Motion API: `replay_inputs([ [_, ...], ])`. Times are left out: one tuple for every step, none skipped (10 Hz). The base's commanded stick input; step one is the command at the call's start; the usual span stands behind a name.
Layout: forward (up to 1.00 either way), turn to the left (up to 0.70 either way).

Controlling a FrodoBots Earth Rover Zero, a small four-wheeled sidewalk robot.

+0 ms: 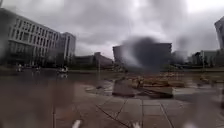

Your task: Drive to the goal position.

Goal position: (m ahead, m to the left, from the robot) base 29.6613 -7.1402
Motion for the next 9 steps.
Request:
replay_inputs([
  [0.70,0.00],
  [0.70,0.00],
  [0.70,0.00],
  [0.70,0.00],
  [0.70,0.00],
  [0.70,0.00],
  [0.70,0.00],
  [0.70,0.00],
  [0.70,0.00],
])
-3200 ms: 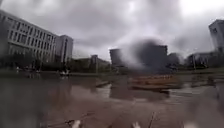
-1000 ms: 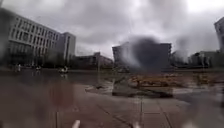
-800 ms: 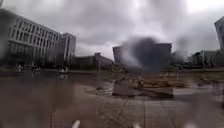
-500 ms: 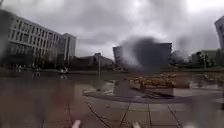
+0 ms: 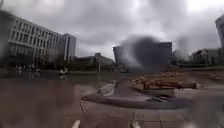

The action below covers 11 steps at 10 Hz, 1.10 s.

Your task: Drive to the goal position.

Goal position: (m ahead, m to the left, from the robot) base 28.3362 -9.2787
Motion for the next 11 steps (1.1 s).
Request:
replay_inputs([
  [0.70,0.00],
  [0.70,0.00],
  [0.70,0.00],
  [0.70,0.00],
  [0.70,0.00],
  [0.70,0.00],
  [0.70,0.00],
  [0.70,0.00],
  [0.70,0.00],
  [0.70,0.00],
  [0.70,0.00],
])
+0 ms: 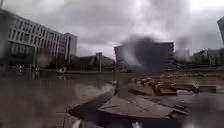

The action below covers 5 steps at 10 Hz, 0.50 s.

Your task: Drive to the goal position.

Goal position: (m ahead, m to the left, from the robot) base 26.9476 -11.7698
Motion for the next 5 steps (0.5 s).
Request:
replay_inputs([
  [0.70,0.00],
  [0.70,0.00],
  [0.70,0.02],
  [0.70,0.12],
  [0.70,0.34],
])
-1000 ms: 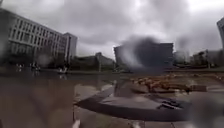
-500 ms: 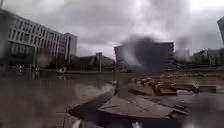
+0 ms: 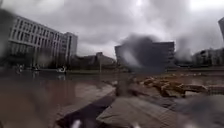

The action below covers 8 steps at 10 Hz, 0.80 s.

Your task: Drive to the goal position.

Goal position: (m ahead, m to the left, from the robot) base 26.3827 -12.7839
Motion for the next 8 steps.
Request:
replay_inputs([
  [0.70,0.26],
  [0.70,0.09],
  [0.70,0.01],
  [0.70,0.00],
  [0.70,0.00],
  [0.70,0.00],
  [0.70,0.00],
  [0.70,0.00],
])
